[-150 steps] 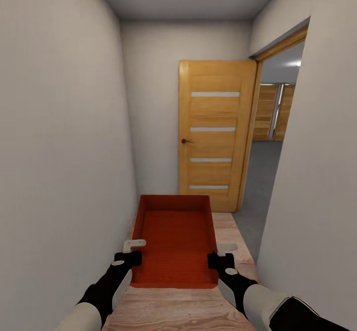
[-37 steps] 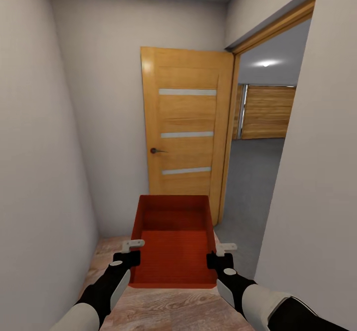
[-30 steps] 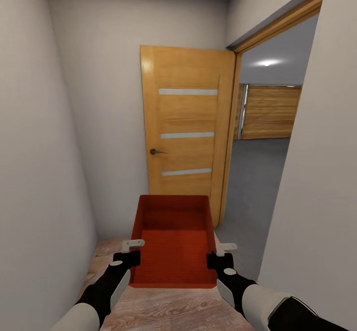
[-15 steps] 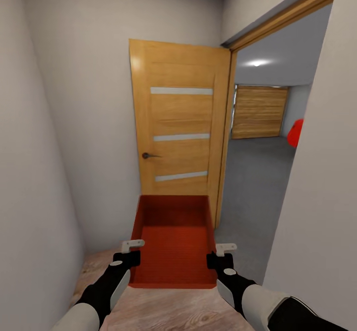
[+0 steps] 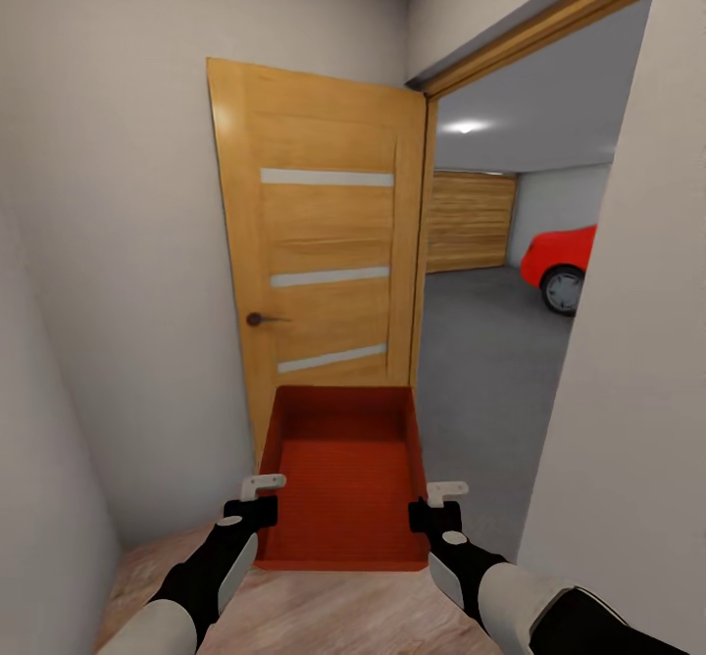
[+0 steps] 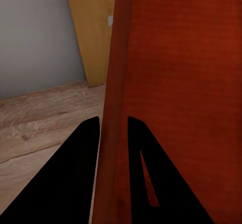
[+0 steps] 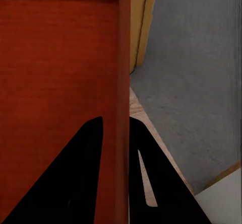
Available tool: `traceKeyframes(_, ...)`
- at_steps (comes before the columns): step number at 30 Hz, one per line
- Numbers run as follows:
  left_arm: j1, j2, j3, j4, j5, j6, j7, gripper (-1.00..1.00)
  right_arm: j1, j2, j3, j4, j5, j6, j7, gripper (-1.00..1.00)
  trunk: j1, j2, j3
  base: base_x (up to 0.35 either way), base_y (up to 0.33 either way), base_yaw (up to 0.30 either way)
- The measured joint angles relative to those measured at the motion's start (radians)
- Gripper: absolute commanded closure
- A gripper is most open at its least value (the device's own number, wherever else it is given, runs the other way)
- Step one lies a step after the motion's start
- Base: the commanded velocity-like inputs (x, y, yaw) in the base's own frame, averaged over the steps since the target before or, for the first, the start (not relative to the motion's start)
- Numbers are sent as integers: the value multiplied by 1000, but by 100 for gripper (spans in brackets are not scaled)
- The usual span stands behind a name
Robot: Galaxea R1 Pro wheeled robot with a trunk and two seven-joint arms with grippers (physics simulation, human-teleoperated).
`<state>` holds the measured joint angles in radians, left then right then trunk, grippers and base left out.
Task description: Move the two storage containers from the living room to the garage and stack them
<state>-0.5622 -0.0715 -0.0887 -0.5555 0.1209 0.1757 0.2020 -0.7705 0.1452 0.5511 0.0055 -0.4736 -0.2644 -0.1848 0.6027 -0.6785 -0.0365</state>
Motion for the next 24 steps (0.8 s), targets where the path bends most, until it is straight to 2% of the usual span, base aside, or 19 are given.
traceKeyframes(17,0,-1,0,0,0,0,2,100,0,-1,-2,0,3,1,1,100,0,0,0,34,20,-274)
traceKeyframes(24,0,-1,0,1,0,0,2,100,0,-1,-2,0,3,1,1,100,0,0,0,164,172,-274)
